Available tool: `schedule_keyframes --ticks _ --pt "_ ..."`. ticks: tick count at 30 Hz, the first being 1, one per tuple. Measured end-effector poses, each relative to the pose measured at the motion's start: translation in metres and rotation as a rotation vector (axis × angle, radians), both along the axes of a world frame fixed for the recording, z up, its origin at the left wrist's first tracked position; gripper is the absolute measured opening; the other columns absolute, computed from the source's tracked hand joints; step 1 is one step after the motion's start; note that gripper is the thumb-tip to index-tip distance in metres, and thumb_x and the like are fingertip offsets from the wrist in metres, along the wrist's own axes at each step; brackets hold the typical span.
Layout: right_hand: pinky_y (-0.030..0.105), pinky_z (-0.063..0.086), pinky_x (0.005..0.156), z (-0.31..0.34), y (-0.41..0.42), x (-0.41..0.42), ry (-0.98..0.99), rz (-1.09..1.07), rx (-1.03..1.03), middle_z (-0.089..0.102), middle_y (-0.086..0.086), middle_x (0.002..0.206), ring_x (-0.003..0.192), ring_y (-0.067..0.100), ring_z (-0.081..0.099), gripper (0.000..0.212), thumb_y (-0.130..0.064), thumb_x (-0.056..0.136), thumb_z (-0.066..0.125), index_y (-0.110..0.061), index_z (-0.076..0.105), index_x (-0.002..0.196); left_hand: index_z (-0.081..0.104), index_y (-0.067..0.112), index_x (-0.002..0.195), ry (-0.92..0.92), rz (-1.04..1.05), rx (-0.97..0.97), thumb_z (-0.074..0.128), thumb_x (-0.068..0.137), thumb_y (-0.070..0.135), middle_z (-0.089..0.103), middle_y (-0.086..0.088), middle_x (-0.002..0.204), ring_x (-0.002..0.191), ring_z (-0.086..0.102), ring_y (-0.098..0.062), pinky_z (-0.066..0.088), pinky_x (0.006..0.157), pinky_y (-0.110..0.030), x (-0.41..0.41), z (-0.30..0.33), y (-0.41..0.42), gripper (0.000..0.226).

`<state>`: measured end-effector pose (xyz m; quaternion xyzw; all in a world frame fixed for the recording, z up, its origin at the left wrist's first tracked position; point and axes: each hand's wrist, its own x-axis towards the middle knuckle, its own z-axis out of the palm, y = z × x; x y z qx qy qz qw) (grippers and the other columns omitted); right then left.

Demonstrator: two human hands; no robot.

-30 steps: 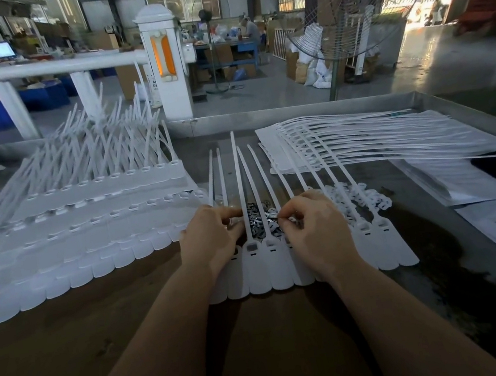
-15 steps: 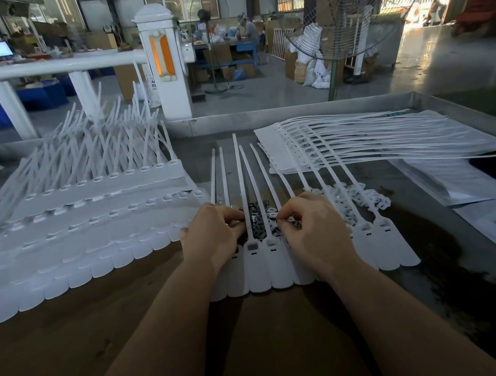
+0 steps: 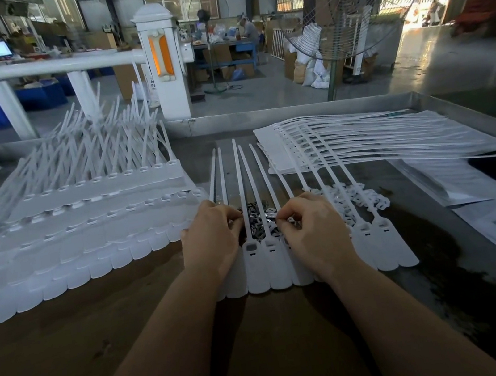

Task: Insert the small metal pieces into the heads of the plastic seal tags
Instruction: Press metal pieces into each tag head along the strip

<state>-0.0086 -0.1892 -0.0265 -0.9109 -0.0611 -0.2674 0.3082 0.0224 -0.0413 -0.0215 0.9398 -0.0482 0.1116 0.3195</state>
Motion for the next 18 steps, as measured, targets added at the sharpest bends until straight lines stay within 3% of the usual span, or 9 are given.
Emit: schedule_keyframes --ticks 4,8,13,15,18 --pt "0.016 0.033 0.081 0.0002 -0.0008 -0.0011 0.004 -0.001 0.008 0.049 -0.009 0.086 0.089 0.005 0.042 0.004 -0.012 0.085 0.063 -0.012 0.066 0.085 0.067 0.015 0.105 -0.037 0.022 -0.051 0.056 0.091 0.024 0.048 0.002 0.101 0.097 0.055 -0.019 0.044 0.096 -0.043 -0.0016 0.0006 0.0001 0.019" --pt "0.016 0.033 0.081 0.0012 -0.0002 -0.0009 0.012 0.003 0.020 0.050 -0.009 0.086 0.089 0.005 0.043 0.004 -0.012 0.085 0.063 -0.011 0.067 0.085 0.067 0.012 0.101 -0.108 0.033 -0.212 0.057 0.091 0.021 0.049 0.004 0.094 0.084 0.051 -0.012 0.041 0.079 -0.024 -0.0026 0.0023 0.0045 0.017" --pt "0.018 0.035 0.079 0.0001 0.0002 -0.0012 0.005 0.002 0.032 0.053 -0.006 0.085 0.087 0.007 0.044 0.003 -0.011 0.084 0.064 -0.011 0.067 0.084 0.064 0.015 0.095 -0.109 -0.040 -0.331 0.055 0.092 0.018 0.059 0.005 0.082 0.072 0.052 -0.006 0.039 0.064 -0.016 -0.0057 0.0043 0.0071 0.010" --pt "0.018 0.035 0.078 -0.0001 0.0004 -0.0007 0.006 0.000 0.036 0.052 -0.007 0.084 0.086 0.007 0.044 0.003 -0.011 0.084 0.064 -0.011 0.067 0.084 0.064 0.016 0.094 -0.110 -0.053 -0.354 0.056 0.091 0.018 0.058 0.011 0.077 0.069 0.052 -0.002 0.039 0.063 -0.013 -0.0070 0.0048 0.0076 0.008" --pt "0.017 0.034 0.076 -0.0002 -0.0002 -0.0006 0.005 -0.003 0.032 0.049 -0.010 0.081 0.084 0.007 0.046 0.003 -0.012 0.084 0.064 -0.012 0.067 0.084 0.066 0.014 0.098 -0.099 -0.075 -0.390 0.058 0.090 0.018 0.063 0.007 0.082 0.075 0.055 -0.002 0.042 0.069 -0.015 -0.0085 0.0054 0.0076 0.012"
